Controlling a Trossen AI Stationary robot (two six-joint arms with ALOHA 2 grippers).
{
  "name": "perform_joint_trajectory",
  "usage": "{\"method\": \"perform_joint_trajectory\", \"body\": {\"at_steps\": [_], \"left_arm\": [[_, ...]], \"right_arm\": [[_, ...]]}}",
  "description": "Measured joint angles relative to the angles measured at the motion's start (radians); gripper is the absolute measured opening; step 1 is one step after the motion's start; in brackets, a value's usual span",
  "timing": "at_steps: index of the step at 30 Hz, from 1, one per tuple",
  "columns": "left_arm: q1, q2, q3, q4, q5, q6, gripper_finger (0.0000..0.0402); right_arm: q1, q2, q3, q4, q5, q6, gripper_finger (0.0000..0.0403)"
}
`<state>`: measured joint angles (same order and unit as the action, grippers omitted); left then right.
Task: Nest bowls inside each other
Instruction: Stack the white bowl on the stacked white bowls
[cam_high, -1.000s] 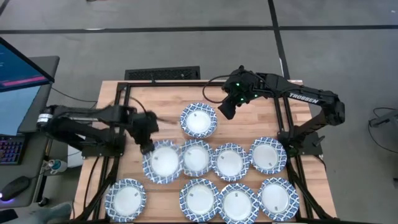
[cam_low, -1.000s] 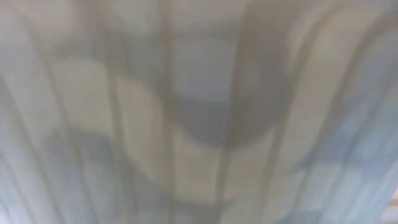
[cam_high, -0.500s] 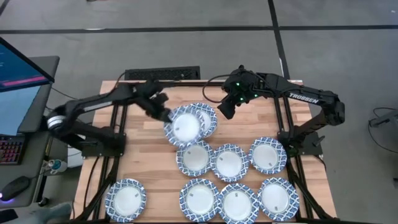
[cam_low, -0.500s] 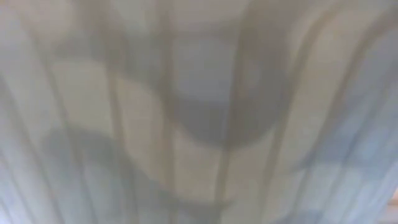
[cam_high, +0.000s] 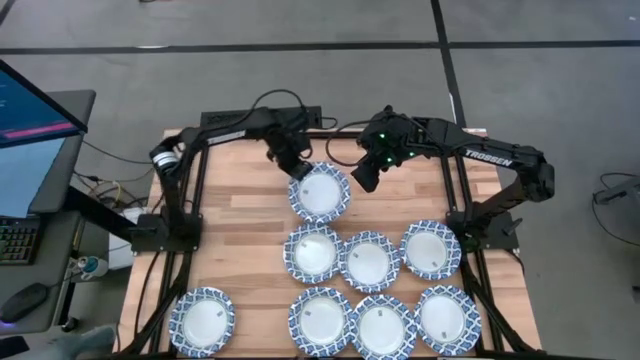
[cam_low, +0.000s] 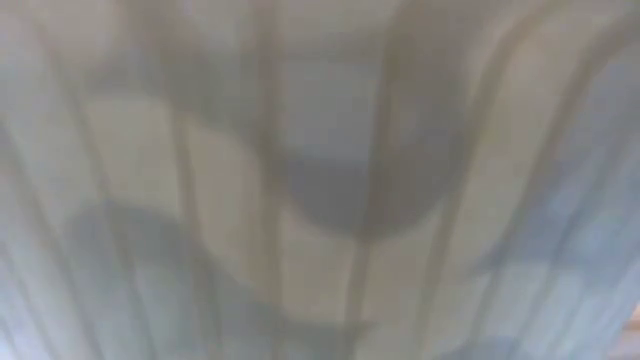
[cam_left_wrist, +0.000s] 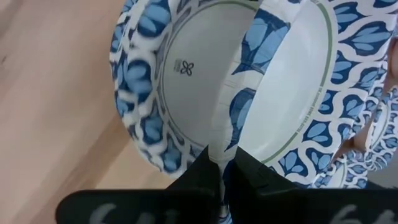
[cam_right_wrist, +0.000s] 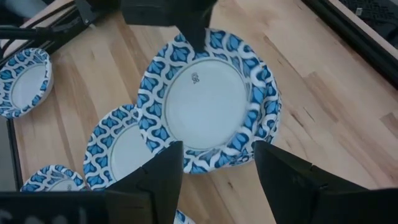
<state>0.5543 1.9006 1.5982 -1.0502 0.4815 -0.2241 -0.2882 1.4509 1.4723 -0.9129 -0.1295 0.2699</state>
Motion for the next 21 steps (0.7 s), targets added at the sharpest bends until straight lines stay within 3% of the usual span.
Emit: {"method": "perform_joint_trajectory", "body": {"at_steps": [12, 21], "left_arm": [[0.023, 0.133, 0.040, -0.078, 0.029, 0.077, 0.0003], [0.019, 0.110, 0.114, -0.089, -0.123, 0.111, 0.0064]], "right_arm": [[0.002, 0.000, 0.000, 0.016, 0.000, -0.005, 0.0221], [-0.001, 0.000, 0.000, 0.017, 0.000, -0.018, 0.0221]]}}
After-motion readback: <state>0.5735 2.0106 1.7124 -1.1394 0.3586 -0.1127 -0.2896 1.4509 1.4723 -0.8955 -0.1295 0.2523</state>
